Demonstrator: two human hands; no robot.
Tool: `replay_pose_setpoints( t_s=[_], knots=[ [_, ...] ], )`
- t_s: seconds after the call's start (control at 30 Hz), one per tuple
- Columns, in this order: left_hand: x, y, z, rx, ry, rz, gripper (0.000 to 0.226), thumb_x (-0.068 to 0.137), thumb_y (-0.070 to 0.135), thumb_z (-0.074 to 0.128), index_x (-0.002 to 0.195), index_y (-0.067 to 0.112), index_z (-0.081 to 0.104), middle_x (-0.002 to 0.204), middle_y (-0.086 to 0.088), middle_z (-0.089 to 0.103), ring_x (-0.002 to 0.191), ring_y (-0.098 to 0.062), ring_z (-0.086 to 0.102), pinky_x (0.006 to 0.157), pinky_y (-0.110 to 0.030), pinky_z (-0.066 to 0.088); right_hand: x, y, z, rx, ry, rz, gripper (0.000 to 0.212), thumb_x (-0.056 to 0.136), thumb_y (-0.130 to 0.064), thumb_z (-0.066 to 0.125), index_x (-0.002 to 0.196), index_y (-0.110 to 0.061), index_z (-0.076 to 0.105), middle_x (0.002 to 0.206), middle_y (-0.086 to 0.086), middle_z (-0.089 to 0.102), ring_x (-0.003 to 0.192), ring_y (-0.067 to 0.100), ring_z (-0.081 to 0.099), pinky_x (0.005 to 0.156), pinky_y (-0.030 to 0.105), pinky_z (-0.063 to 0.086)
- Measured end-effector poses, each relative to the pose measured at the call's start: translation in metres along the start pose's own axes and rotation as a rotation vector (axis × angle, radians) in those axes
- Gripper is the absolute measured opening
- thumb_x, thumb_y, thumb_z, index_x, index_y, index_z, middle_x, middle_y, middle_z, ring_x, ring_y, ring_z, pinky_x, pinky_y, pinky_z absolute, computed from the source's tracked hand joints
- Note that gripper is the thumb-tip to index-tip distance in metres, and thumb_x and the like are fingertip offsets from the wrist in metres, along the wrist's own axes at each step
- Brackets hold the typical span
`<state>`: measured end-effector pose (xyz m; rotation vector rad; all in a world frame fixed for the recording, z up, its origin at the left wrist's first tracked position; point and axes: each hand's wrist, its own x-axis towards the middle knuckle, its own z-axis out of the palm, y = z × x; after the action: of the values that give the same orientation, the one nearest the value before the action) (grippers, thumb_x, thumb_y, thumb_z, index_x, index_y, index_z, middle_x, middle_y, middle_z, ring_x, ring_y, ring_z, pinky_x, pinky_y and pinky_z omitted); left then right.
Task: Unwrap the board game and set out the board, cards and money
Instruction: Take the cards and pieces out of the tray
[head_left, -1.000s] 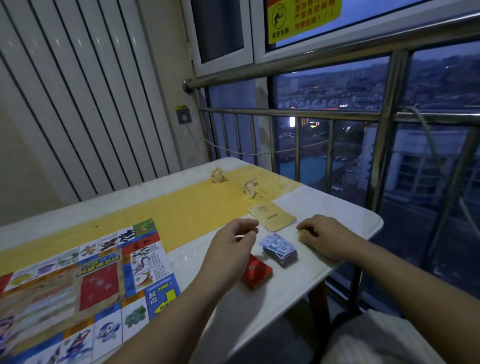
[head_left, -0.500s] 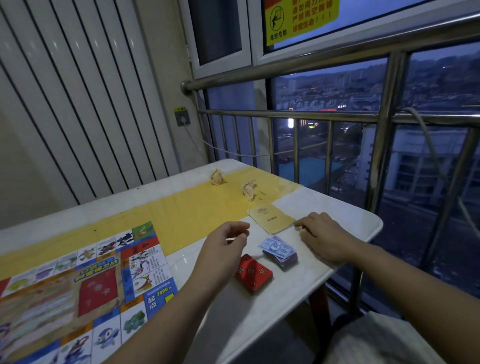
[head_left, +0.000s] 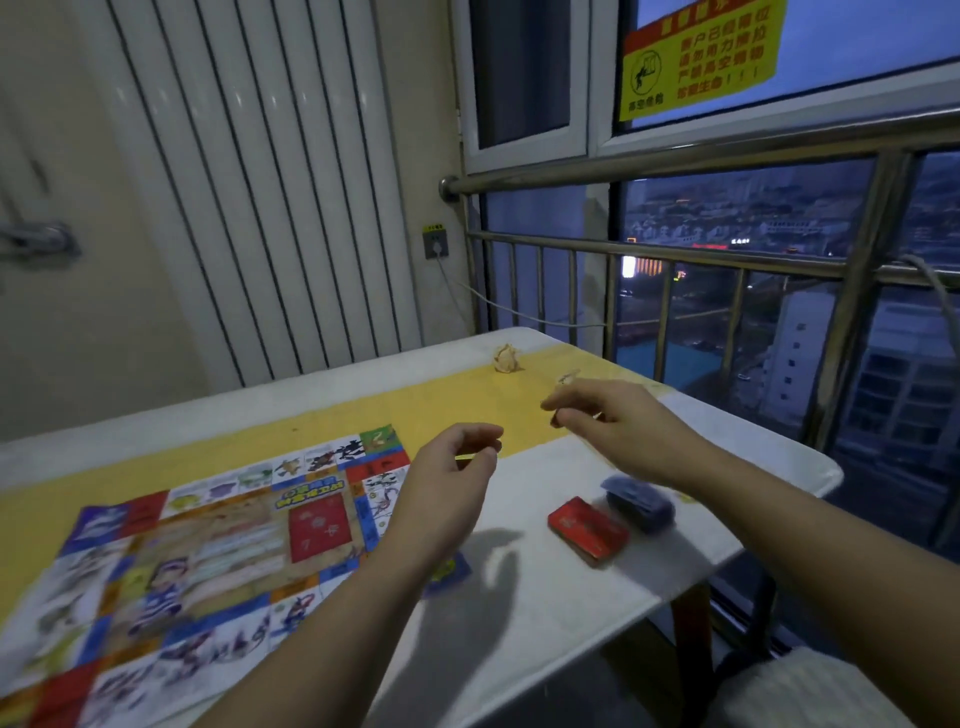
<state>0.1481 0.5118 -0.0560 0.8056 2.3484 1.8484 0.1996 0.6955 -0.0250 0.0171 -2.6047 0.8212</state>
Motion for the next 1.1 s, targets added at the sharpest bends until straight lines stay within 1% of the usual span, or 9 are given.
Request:
replay_pose_setpoints(
  t_s=[0.1,0.2,0.3,0.43,0.57,0.67,0.77,0.93,1.1],
  knots=[
    [-0.017,-0.004,-0.049,0.038,0.070,0.019,0.023,0.094,0.008,0.051,0.096,0.029,0.061,0.099,0.010,0.066,0.090,-0.005,0.061,0.065,-0.011,0.044,0.011,-0.059,0.038,0.050,-0.076,-0.125,0.020,0.094,-0.021,0.055,0.110,-0.022,0.067,0.093,-0.014,0.066,0.092,0.006,0.059,0.075,0.014,0.042],
    [-0.040,-0.013,-0.111,0.087,0.179,0.030,0.026,0.093,0.006,0.052,0.093,0.030,0.061,0.093,0.011,0.067,0.087,-0.008,0.062,0.069,-0.008,0.046,0.022,-0.117,0.083,0.103,-0.142,-0.224,0.017,0.093,-0.017,0.058,0.106,-0.018,0.069,0.091,-0.009,0.067,0.083,0.005,0.060,0.069,0.009,0.042],
    [-0.068,-0.023,-0.173,0.172,0.279,0.012,0.026,0.093,0.008,0.053,0.092,0.032,0.061,0.093,0.013,0.066,0.086,-0.008,0.063,0.075,-0.015,0.048,0.031,-0.169,0.126,0.183,-0.221,-0.290,0.016,0.092,-0.016,0.059,0.104,-0.018,0.070,0.093,-0.005,0.070,0.085,0.006,0.063,0.073,0.017,0.047],
    [-0.120,-0.045,-0.269,0.274,0.436,-0.055,0.025,0.093,0.009,0.052,0.092,0.031,0.062,0.092,0.014,0.065,0.084,-0.006,0.062,0.070,-0.014,0.047,0.040,-0.245,0.192,0.236,-0.337,-0.380,0.015,0.092,-0.018,0.059,0.104,-0.019,0.069,0.091,-0.006,0.067,0.084,0.005,0.061,0.072,0.016,0.045],
    [-0.172,-0.064,-0.354,0.369,0.583,-0.153,0.024,0.092,0.007,0.053,0.094,0.030,0.061,0.093,0.011,0.065,0.083,-0.008,0.061,0.072,-0.014,0.045,0.043,-0.316,0.254,0.271,-0.448,-0.453,0.015,0.092,-0.018,0.059,0.103,-0.020,0.069,0.094,-0.002,0.069,0.086,0.011,0.063,0.074,0.023,0.049],
    [-0.204,-0.076,-0.404,0.420,0.678,-0.212,0.022,0.091,0.006,0.055,0.094,0.026,0.062,0.095,0.008,0.067,0.081,-0.007,0.061,0.078,-0.021,0.049,0.045,-0.363,0.295,0.252,-0.504,-0.524,0.018,0.092,-0.018,0.059,0.106,-0.018,0.070,0.096,0.000,0.070,0.088,0.014,0.064,0.076,0.025,0.050],
    [-0.229,-0.086,-0.440,0.562,0.704,-0.281,0.020,0.090,0.007,0.056,0.097,0.024,0.063,0.092,0.015,0.064,0.080,-0.003,0.060,0.074,-0.013,0.045,0.045,-0.398,0.330,0.146,-0.561,-0.659,0.022,0.091,-0.013,0.058,0.108,-0.016,0.070,0.100,0.005,0.071,0.091,0.020,0.063,0.081,0.029,0.048],
    [-0.251,-0.108,-0.469,0.717,0.696,-0.371,0.023,0.089,0.013,0.055,0.101,0.031,0.062,0.095,0.018,0.062,0.090,-0.007,0.061,0.085,-0.032,0.049,0.050,-0.430,0.381,-0.088,-0.676,-0.830,0.032,0.091,-0.006,0.050,0.118,-0.014,0.064,0.109,0.010,0.066,0.093,0.025,0.056,0.080,0.031,0.045],
    [-0.254,-0.126,-0.461,0.767,0.660,-0.476,0.021,0.091,0.028,0.052,0.101,0.045,0.056,0.106,0.023,0.059,0.098,-0.006,0.057,0.088,-0.031,0.046,0.051,-0.440,0.400,-0.211,-0.724,-0.936,0.027,0.094,-0.020,0.052,0.118,-0.013,0.062,0.114,0.010,0.060,0.104,0.027,0.053,0.085,0.037,0.044]
  ],
)
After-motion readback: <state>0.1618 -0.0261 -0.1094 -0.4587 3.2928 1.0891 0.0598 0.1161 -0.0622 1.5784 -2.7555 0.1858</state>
